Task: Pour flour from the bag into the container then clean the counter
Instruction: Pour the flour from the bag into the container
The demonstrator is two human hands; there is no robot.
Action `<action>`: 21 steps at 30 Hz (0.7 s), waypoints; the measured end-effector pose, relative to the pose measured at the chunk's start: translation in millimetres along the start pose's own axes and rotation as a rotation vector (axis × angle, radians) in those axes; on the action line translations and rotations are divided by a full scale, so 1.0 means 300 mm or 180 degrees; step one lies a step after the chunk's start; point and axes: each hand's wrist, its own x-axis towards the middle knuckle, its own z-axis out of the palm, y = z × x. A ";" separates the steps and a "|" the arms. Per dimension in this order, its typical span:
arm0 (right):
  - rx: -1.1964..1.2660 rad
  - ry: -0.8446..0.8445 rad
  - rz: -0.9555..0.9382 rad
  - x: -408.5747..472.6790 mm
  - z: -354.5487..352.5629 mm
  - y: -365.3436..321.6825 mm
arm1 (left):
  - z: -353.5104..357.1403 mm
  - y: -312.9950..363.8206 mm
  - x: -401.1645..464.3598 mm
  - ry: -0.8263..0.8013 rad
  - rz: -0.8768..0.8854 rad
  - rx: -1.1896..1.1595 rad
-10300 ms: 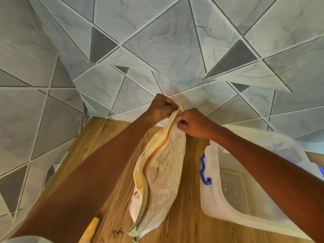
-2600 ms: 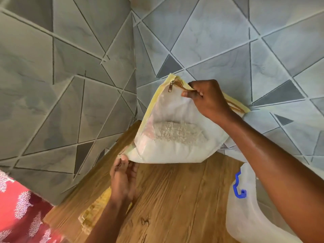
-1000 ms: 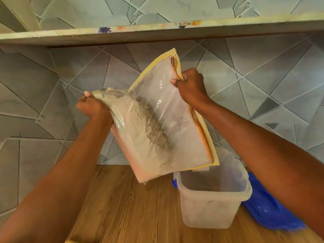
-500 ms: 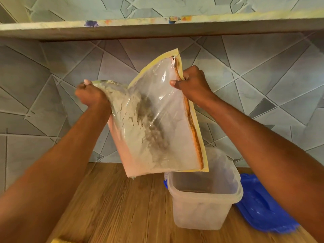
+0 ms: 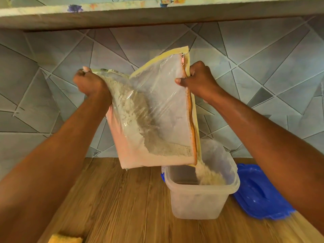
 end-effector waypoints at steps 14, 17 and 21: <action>-0.0003 0.0054 0.0191 -0.015 -0.086 0.120 | 0.097 0.082 -0.133 -0.0172 0.0290 0.0129; -0.0017 0.0020 0.0248 -0.019 -0.086 0.152 | 0.105 0.083 -0.146 -0.0152 0.0359 0.0214; -0.0003 -0.0018 0.0310 -0.016 -0.098 0.191 | 0.119 0.073 -0.164 -0.0180 0.0406 0.0268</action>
